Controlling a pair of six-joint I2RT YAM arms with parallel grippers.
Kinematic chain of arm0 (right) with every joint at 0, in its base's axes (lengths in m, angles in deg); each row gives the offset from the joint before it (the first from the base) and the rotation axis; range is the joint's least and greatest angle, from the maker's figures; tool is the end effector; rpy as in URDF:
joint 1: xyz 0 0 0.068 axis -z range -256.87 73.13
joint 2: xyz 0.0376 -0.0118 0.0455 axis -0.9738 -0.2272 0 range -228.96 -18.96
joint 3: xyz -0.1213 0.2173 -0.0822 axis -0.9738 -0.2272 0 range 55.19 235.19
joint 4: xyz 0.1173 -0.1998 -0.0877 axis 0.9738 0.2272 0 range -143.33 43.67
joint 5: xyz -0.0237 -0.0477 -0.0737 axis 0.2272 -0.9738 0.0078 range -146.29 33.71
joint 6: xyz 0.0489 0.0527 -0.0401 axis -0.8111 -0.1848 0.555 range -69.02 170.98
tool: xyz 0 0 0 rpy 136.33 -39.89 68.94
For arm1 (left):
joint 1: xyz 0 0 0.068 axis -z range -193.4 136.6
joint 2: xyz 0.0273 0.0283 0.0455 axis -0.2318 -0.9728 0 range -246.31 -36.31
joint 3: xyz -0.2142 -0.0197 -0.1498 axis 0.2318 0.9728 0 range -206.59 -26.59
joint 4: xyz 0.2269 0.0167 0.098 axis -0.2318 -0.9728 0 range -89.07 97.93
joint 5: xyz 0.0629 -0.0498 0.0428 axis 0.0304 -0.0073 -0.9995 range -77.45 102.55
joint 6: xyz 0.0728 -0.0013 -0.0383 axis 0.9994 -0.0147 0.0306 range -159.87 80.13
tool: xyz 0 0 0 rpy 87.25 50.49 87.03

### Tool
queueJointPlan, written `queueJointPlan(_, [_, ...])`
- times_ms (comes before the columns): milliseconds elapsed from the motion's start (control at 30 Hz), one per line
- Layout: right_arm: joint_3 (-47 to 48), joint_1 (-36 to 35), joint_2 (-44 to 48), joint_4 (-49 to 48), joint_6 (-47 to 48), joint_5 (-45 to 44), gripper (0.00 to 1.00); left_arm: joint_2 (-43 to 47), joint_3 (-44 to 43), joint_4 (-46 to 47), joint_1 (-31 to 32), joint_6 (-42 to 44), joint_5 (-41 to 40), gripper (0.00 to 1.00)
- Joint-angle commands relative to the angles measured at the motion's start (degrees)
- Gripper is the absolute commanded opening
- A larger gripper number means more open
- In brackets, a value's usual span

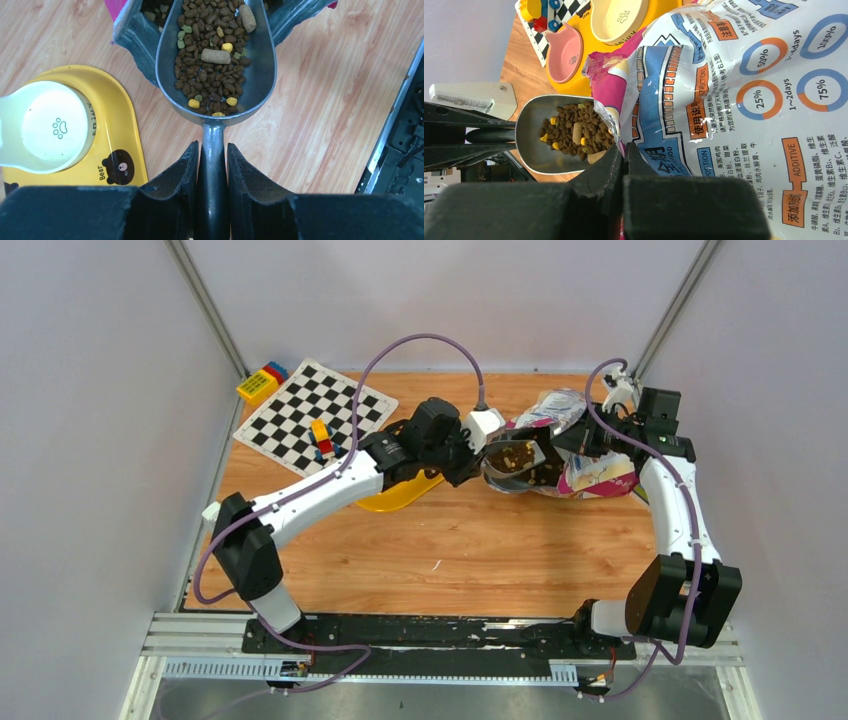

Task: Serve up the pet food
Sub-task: Collect the pet food from the pet food bag.

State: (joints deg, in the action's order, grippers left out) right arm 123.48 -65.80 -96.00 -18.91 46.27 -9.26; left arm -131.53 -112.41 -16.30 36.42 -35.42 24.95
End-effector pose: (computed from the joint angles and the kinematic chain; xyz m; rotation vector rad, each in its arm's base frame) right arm 0.2943 -0.0041 0.3002 -0.1060 2.1795 0.8801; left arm 0.2463 -0.3154 0.3072 1.1277 1.9169 -0.6816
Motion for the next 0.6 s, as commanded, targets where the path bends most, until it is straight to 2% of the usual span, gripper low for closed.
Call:
queueJointPlan(0, [0.67,0.36,2.22,-6.16,-1.09,1.07,0.00,4.61,-3.14,2.34,-0.08,1.11,2.13,0.00])
queueJointPlan(200, [1.00,0.42,2.06,-6.16,-1.00,0.49,0.00,10.10,0.69,1.39,-0.68,4.83,1.61,0.00])
queueJointPlan(567, [2.25,0.65,1.73,-6.17,-1.18,0.52,0.00,25.57,10.70,-1.71,-8.55,8.89,-0.10,0.00])
